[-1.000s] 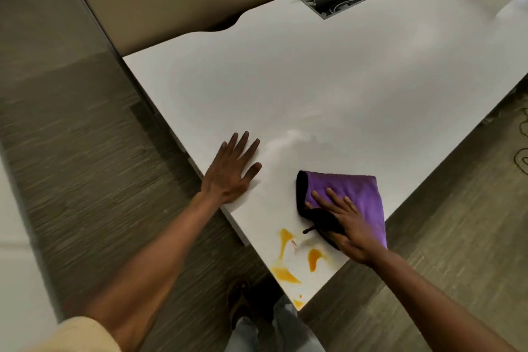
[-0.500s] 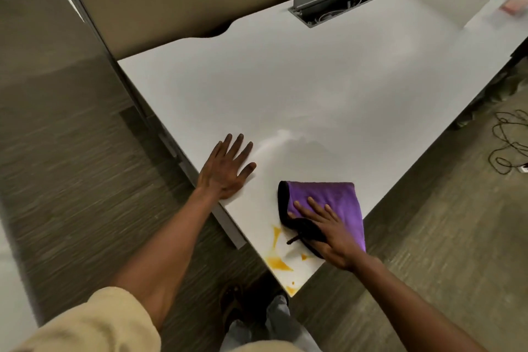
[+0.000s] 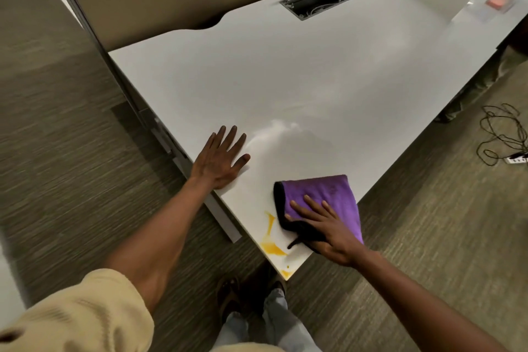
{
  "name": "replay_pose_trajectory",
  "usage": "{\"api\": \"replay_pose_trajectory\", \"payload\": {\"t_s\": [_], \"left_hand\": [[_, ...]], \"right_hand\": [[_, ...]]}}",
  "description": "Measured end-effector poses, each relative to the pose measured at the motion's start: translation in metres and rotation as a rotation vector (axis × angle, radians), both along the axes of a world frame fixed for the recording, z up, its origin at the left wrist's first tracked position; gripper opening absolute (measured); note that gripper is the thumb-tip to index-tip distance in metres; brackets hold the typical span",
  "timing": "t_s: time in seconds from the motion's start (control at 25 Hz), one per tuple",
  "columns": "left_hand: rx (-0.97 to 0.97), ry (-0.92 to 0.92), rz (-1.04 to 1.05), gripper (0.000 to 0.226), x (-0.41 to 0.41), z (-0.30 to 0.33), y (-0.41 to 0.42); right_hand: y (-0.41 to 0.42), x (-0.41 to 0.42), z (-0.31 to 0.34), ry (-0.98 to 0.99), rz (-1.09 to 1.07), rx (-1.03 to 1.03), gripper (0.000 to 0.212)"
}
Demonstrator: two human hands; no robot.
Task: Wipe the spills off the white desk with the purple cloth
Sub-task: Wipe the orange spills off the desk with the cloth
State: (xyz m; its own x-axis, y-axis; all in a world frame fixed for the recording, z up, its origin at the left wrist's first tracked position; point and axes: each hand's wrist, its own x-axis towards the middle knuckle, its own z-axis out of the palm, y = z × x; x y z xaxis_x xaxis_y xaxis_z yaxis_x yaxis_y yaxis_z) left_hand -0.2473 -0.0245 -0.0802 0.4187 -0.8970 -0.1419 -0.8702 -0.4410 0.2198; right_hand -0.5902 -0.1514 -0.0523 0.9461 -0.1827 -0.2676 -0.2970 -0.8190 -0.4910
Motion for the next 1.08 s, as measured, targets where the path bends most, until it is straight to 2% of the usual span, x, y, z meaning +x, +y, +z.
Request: {"api": "replay_pose_trajectory", "payload": {"t_s": [0.12, 0.2, 0.28, 0.56, 0.76, 0.92, 1.08], "left_hand": [[0.000, -0.015, 0.016, 0.077, -0.002, 0.000, 0.001], [0.010, -0.024, 0.027, 0.074, -0.004, -0.002, 0.000], [0.000, -0.027, 0.037, 0.075, -0.005, -0.002, 0.000], [-0.044, -0.009, 0.040, 0.085, 0.000, -0.005, 0.000], [-0.056, 0.013, 0.026, 0.086, 0.000, 0.000, 0.001], [-0.043, -0.003, 0.037, 0.078, -0.003, -0.004, 0.002], [-0.031, -0.015, 0.041, 0.076, -0.003, -0.004, -0.001]], "right_hand": [[-0.017, -0.012, -0.001, 0.009, -0.086, -0.005, 0.053], [0.003, 0.004, -0.009, 0.002, -0.210, -0.076, 0.059], [0.034, 0.024, -0.014, -0.014, -0.247, -0.126, 0.066], [0.081, 0.089, -0.010, -0.092, -0.020, -0.130, 0.063], [0.053, 0.042, -0.007, -0.061, 0.070, -0.054, 0.066], [0.018, 0.017, -0.005, -0.015, -0.111, -0.033, 0.062], [0.034, 0.064, -0.004, 0.036, -0.282, -0.145, 0.062]]}}
